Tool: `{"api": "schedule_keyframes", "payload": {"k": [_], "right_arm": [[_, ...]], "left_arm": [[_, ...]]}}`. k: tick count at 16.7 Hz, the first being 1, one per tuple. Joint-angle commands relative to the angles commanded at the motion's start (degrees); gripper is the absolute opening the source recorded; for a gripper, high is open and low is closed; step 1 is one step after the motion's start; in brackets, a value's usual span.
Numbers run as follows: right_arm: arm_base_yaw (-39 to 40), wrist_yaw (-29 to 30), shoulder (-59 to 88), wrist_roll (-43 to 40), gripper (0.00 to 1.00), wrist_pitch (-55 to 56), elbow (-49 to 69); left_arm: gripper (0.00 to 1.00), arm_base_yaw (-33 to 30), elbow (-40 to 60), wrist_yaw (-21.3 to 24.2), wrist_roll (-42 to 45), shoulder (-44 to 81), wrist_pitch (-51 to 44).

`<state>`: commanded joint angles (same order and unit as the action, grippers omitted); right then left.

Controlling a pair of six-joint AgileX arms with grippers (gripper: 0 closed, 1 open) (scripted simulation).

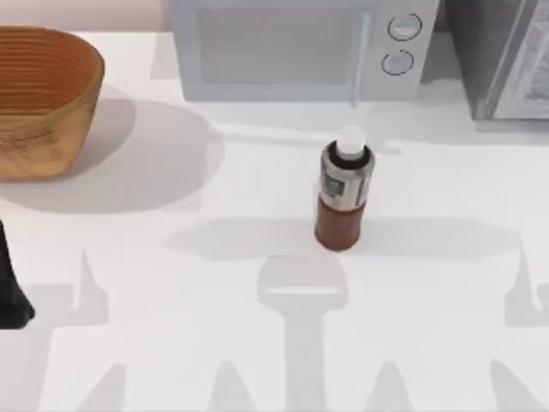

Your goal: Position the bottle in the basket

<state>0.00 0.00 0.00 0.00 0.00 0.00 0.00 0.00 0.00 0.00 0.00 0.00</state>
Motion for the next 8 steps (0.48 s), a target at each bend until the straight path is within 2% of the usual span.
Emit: {"api": "schedule_keyframes", "payload": {"k": [4,8], "right_arm": [[0.0,0.0,0.0,0.0,1.00,0.0,0.0],[0.0,0.0,0.0,0.0,1.00,0.0,0.0]], "left_arm": [[1.00,-0.9,0.7,0.3,0.0,1.7,1.7],[1.00,-5.3,4.2,1.3,0.0,12.5,11.3]]}}
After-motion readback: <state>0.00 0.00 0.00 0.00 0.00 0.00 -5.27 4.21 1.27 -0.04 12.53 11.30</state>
